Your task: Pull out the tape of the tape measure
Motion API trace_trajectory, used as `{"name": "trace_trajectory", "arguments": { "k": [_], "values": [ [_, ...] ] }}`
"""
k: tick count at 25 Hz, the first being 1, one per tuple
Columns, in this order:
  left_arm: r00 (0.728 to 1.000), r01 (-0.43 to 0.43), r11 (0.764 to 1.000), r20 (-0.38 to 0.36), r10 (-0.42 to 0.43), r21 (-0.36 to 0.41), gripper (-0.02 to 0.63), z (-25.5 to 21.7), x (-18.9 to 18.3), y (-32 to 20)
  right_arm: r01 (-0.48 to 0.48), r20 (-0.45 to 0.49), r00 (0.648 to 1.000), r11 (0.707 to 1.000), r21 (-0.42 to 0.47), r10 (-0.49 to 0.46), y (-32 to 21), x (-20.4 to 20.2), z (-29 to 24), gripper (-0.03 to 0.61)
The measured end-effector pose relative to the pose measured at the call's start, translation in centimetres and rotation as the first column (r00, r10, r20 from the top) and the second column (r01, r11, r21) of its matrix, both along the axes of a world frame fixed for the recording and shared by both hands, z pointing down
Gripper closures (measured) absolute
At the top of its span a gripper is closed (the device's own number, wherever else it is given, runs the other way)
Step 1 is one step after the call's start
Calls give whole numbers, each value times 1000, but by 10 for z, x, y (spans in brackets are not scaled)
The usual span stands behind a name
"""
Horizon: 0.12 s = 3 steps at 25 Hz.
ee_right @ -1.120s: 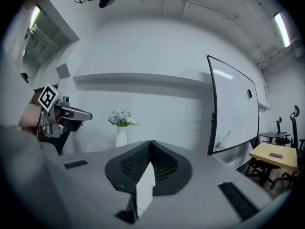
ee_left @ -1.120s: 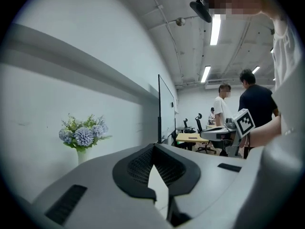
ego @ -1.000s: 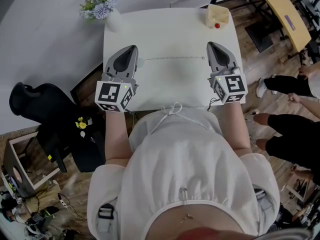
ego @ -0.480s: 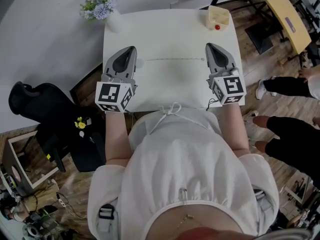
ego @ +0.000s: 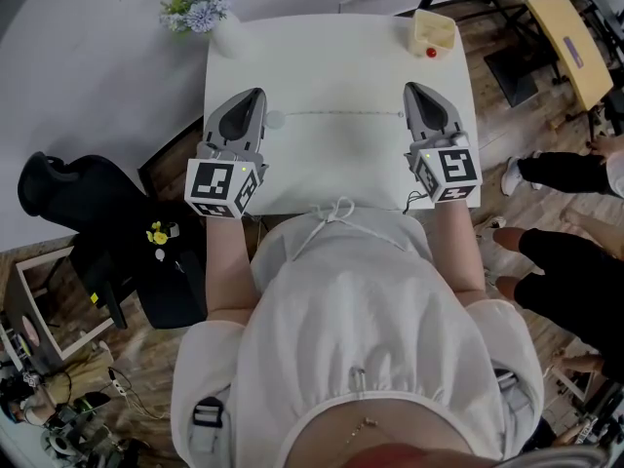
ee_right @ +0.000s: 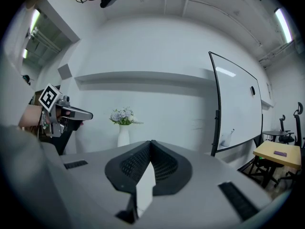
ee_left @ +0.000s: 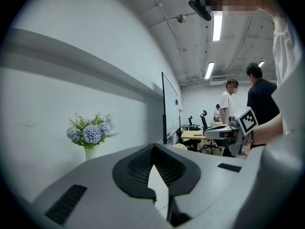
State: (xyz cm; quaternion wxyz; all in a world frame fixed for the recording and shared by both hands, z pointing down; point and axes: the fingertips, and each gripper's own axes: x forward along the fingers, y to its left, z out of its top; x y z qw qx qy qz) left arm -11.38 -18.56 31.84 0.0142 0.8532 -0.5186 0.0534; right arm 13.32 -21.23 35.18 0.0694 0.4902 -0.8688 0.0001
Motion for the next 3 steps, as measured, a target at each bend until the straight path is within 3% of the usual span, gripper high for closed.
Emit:
{"name": "trace_trajectory", "arguments": {
  "k": [3],
  "values": [
    [1000, 5, 1000, 5, -5, -4, 592, 2, -1, 0, 2, 0, 1000, 1000, -1, -2, 0, -1, 1, 578]
  ]
}}
